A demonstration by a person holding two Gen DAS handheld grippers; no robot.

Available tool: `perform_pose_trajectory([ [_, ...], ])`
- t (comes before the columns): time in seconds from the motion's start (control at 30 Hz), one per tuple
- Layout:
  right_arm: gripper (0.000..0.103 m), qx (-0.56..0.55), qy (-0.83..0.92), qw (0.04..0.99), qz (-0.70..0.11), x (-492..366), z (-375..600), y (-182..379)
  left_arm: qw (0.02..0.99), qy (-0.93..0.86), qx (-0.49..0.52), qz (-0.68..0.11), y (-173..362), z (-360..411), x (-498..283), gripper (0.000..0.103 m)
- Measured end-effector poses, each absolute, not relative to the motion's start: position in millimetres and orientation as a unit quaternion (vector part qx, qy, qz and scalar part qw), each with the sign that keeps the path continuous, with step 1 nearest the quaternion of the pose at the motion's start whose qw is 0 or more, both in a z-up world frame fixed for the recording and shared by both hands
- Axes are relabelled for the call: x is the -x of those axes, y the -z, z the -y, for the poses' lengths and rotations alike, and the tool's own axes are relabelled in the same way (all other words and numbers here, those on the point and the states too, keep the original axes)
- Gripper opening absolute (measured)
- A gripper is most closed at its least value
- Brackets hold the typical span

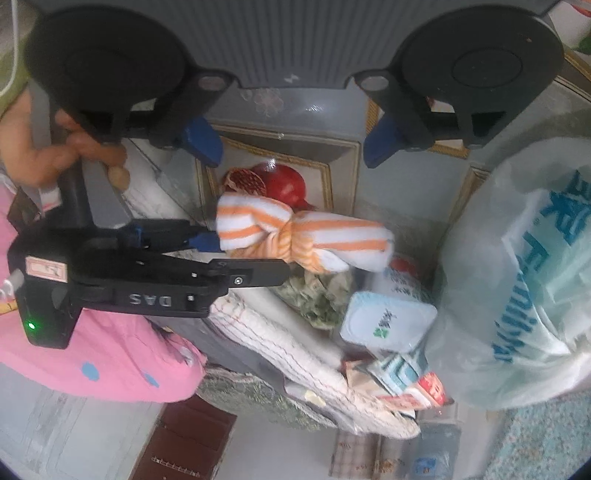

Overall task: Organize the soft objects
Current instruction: 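Close both grippers on the striped sock and lift it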

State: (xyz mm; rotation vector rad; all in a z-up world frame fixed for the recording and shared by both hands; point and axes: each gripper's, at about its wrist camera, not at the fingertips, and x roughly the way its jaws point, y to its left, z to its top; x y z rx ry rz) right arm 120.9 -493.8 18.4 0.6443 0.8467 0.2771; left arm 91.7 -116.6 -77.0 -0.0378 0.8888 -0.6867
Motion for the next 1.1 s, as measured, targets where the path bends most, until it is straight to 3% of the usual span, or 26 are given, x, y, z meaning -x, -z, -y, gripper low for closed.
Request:
perform_pose_trajectory([
  [0.6, 0.061, -0.371, -0.239, 0.769, -0.462, -87, 455, -5, 0.838, 0.339, 0.022, -0.428, 66, 96, -77, 0.088],
  [0.8, 0.076, -0.351, -0.225, 0.8, -0.431, -85, 467, -28, 0.839, 0.335, 0.022, -0.428, 65, 98, -82, 0.089],
  [1.1, 0.078, -0.373, -0.201, 0.812, -0.402, -101, 482, -24, 0.841, 0.329, 0.02, -0.429, 64, 110, -94, 0.09],
])
